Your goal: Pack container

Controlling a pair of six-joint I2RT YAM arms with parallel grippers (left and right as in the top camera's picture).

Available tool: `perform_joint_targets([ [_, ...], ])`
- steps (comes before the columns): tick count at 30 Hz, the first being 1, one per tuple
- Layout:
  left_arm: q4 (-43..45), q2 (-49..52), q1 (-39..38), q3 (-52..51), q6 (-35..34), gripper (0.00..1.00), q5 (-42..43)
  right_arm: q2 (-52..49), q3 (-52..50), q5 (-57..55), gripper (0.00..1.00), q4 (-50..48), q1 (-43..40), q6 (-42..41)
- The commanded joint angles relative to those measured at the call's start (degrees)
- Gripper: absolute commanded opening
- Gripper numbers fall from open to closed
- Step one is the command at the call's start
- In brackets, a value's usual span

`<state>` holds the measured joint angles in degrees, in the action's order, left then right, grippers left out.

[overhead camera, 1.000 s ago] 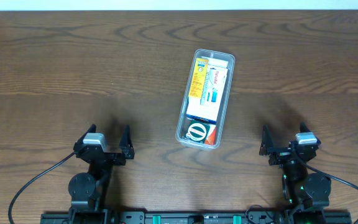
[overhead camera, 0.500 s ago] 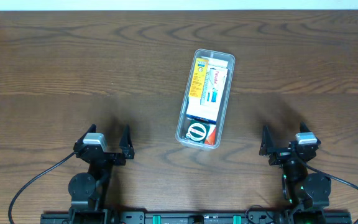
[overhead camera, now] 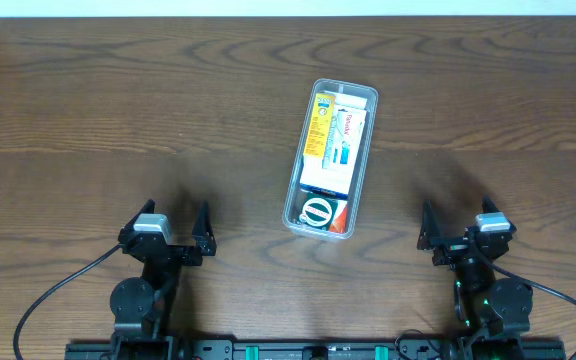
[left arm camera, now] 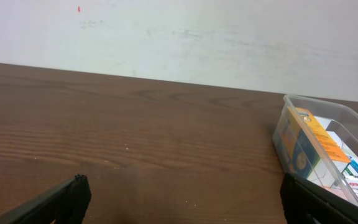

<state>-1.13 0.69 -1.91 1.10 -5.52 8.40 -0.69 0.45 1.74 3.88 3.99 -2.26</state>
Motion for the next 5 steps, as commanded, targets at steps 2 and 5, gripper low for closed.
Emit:
perform_joint_targets([
  [2,-2.05,-0.39,0.24,-0.87,0.59,0.98,0.61,0.37,-0.13,0.20,0.99,0.24,0.37,1.07],
  [5,-2.05,-0.39,0.24,-0.87,0.59,0.98,0.61,0.37,-0.13,0.22,0.99,0.24,0.37,1.07],
])
